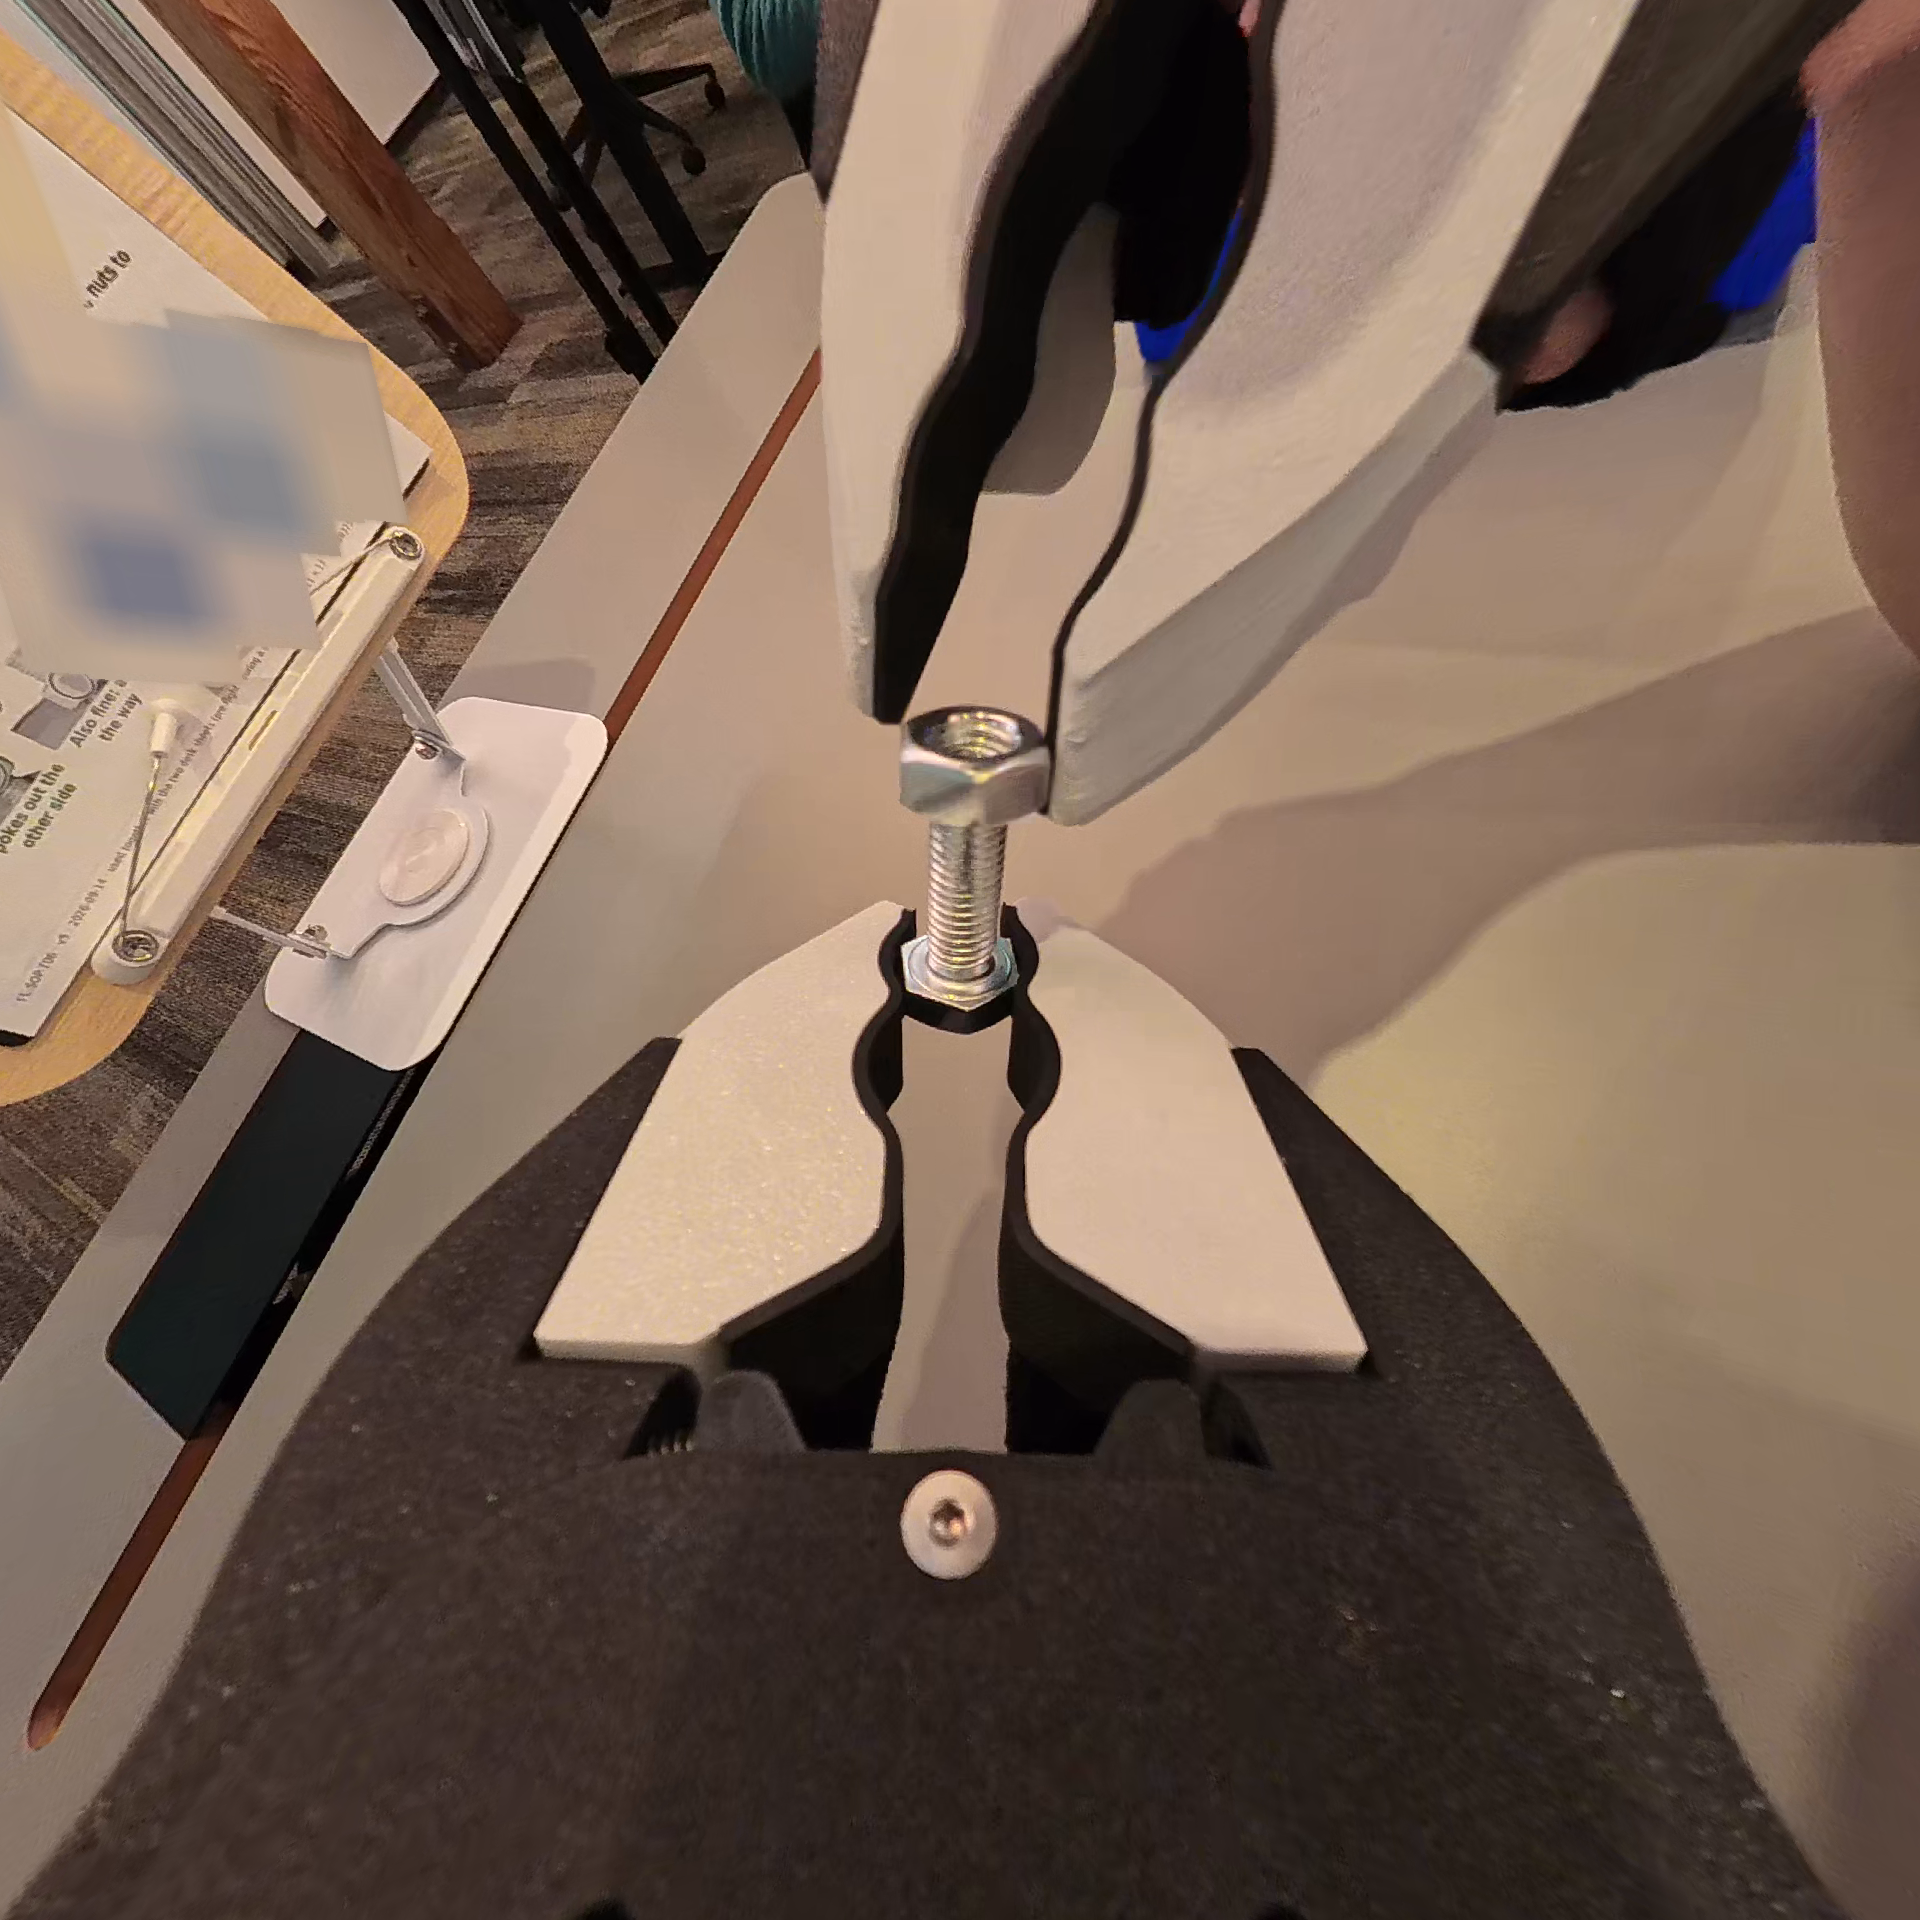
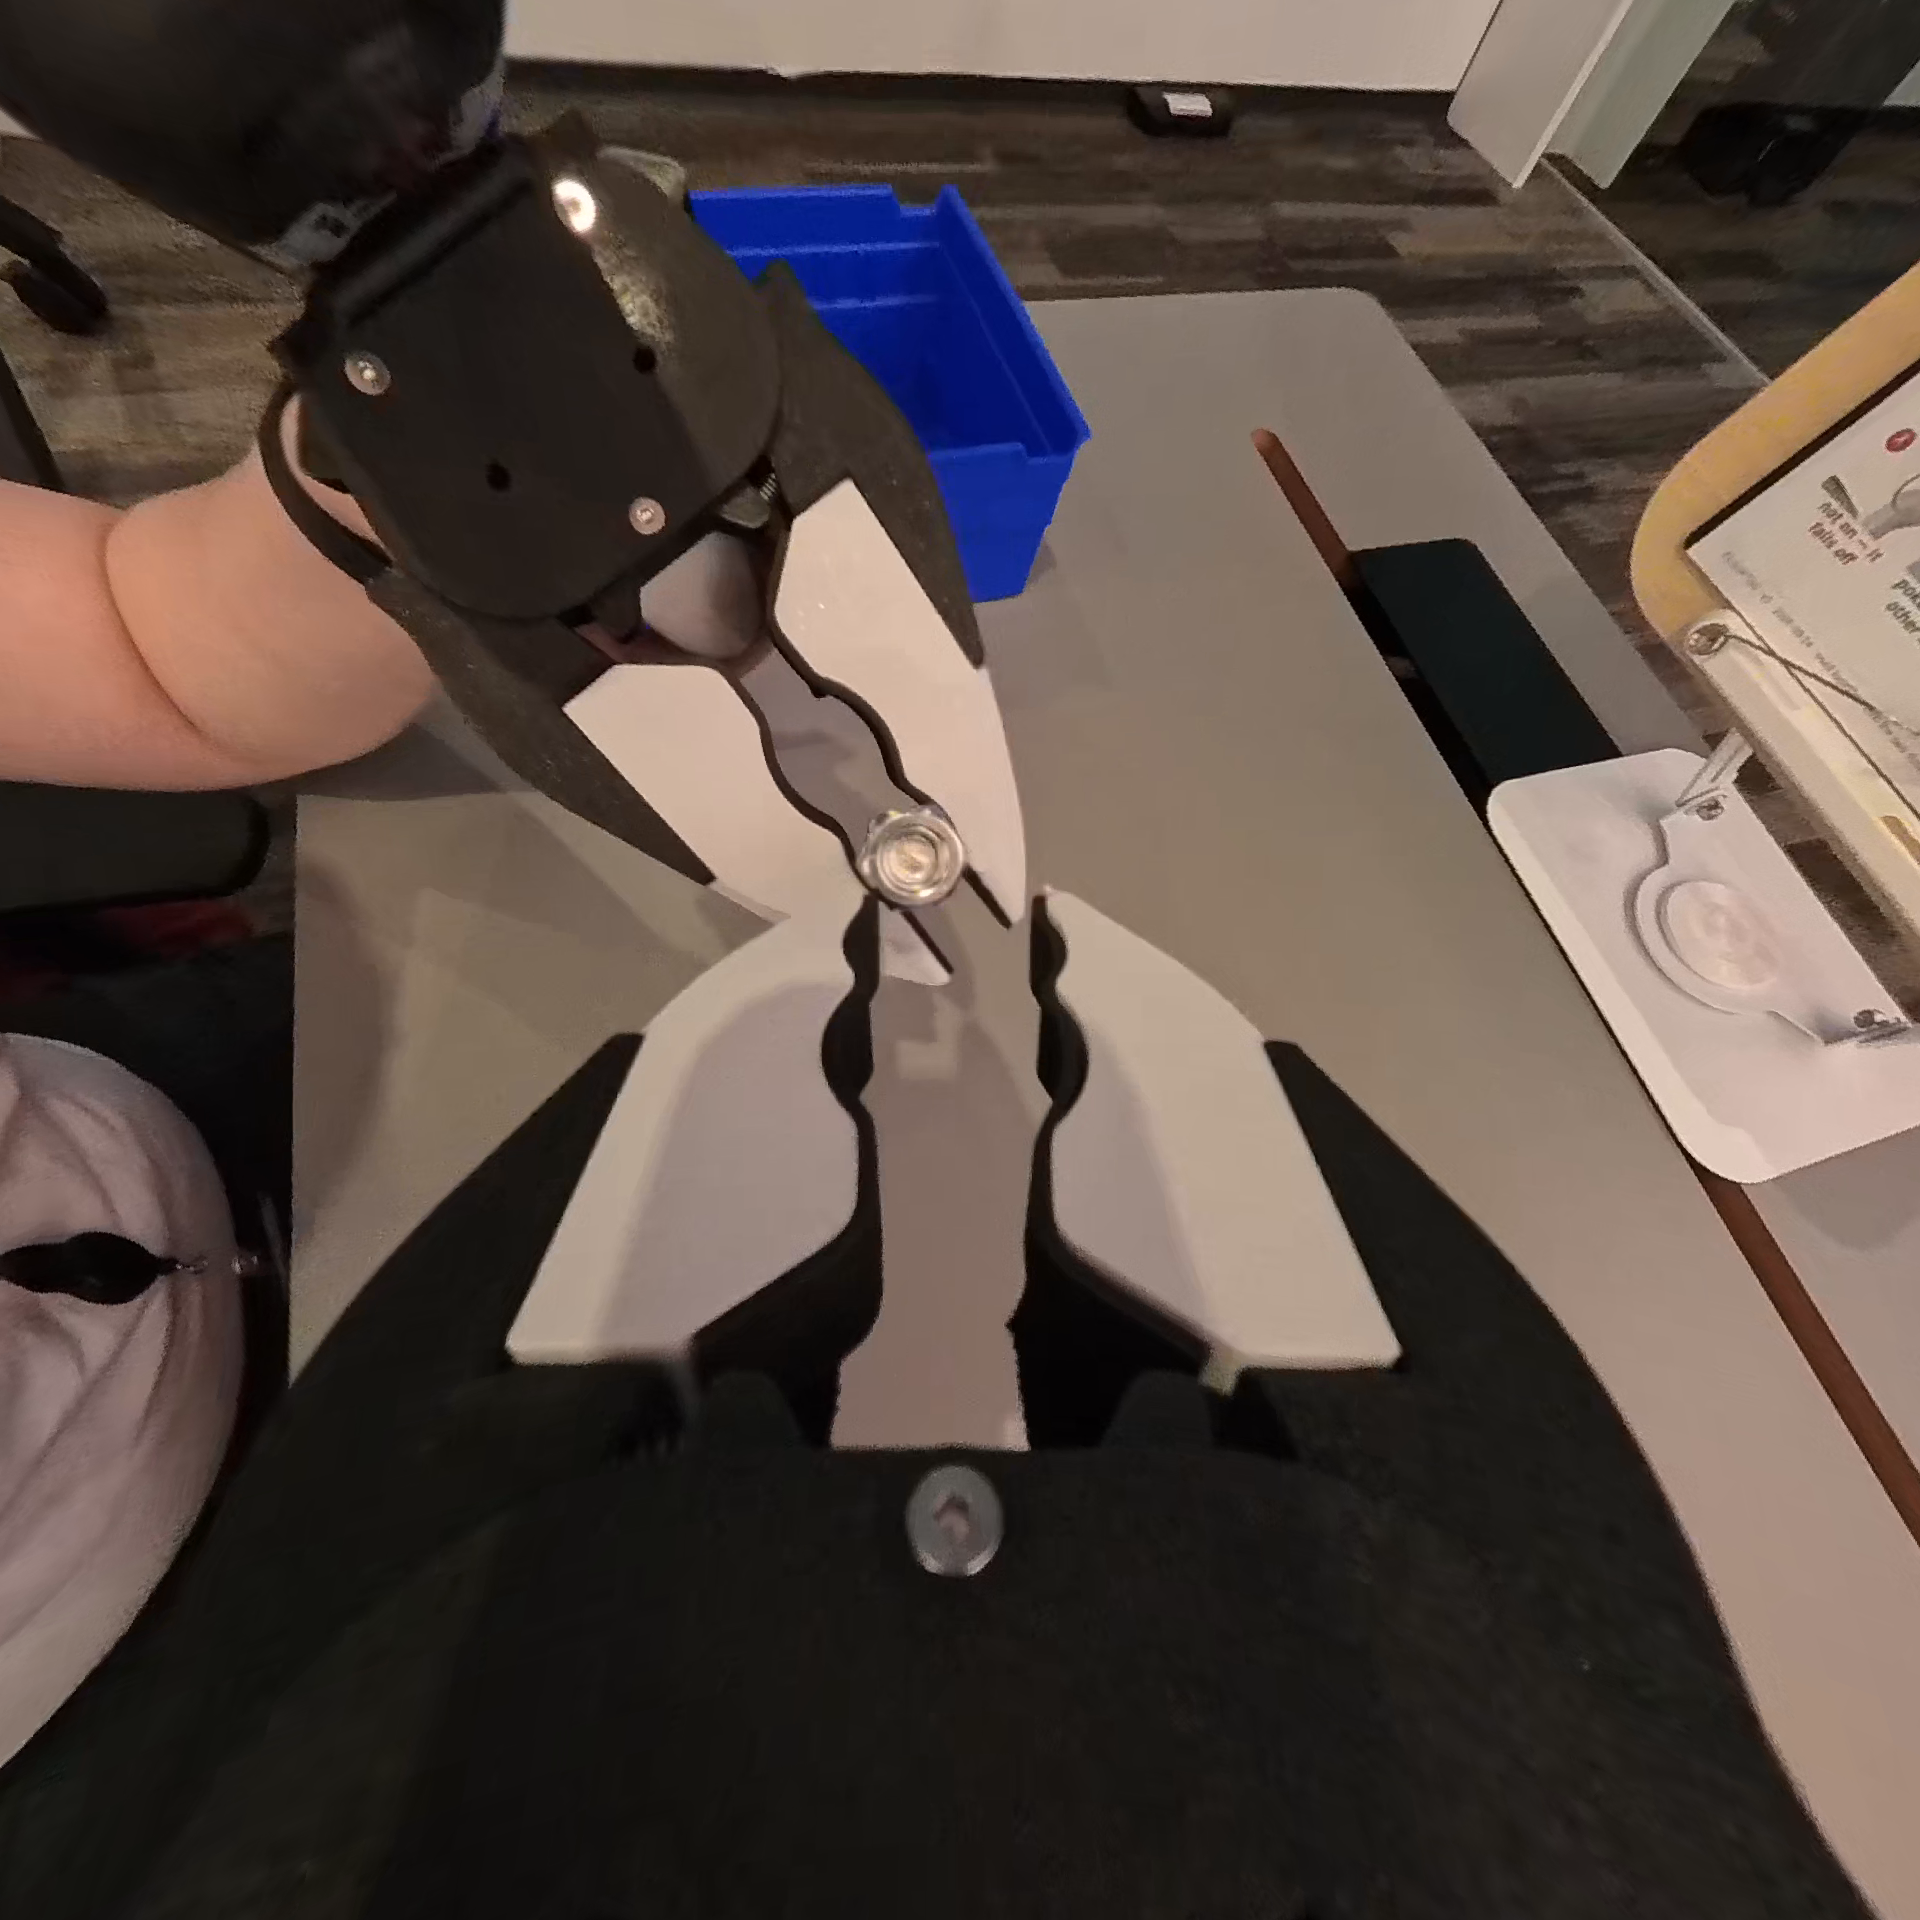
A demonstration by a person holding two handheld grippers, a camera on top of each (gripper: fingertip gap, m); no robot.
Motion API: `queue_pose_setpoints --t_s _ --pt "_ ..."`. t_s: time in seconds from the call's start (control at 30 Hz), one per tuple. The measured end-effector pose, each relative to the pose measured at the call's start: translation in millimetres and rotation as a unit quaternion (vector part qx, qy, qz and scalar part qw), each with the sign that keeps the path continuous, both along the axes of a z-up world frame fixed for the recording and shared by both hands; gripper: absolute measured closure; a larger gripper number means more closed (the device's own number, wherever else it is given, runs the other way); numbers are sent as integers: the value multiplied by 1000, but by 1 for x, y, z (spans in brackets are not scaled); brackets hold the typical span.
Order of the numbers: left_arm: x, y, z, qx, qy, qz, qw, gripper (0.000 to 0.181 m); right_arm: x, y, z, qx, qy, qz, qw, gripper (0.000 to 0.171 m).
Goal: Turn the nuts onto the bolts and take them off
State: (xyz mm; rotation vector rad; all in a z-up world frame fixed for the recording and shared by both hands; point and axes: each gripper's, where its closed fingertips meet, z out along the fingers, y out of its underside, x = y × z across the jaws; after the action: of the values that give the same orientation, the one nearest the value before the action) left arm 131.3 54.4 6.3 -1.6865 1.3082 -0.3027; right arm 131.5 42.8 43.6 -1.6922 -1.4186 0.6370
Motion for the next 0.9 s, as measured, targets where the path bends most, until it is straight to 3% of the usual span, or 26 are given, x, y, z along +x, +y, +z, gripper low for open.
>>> queue_pose_setpoints --t_s 0.2,0.33,0.47,0.57,0.7,0.9 --pt "-2 3 -1 2 4 7 1000 166 -1 -4 2 -31 16 1 999 144" --pt "-2 4 -2 5 9 11 1000 166 -8 -1 11 -68 58 -47 995 141" --pt "-2 3 -2 5 9 11 1000 166 -9 -3 4 -70 38 -55 995 147" --pt "0 -2 -4 -5 11 -7 1000 166 -9 -9 3 -47 17 -17 999 154" --pt "8 -26 -8 -59 -2 -84 995 166 -6 -28 1 66 -16 114 991 154" --pt "15 -72 -15 -178 -21 -216 960 166 -1 -60 -5 120 -14 250 961 154"
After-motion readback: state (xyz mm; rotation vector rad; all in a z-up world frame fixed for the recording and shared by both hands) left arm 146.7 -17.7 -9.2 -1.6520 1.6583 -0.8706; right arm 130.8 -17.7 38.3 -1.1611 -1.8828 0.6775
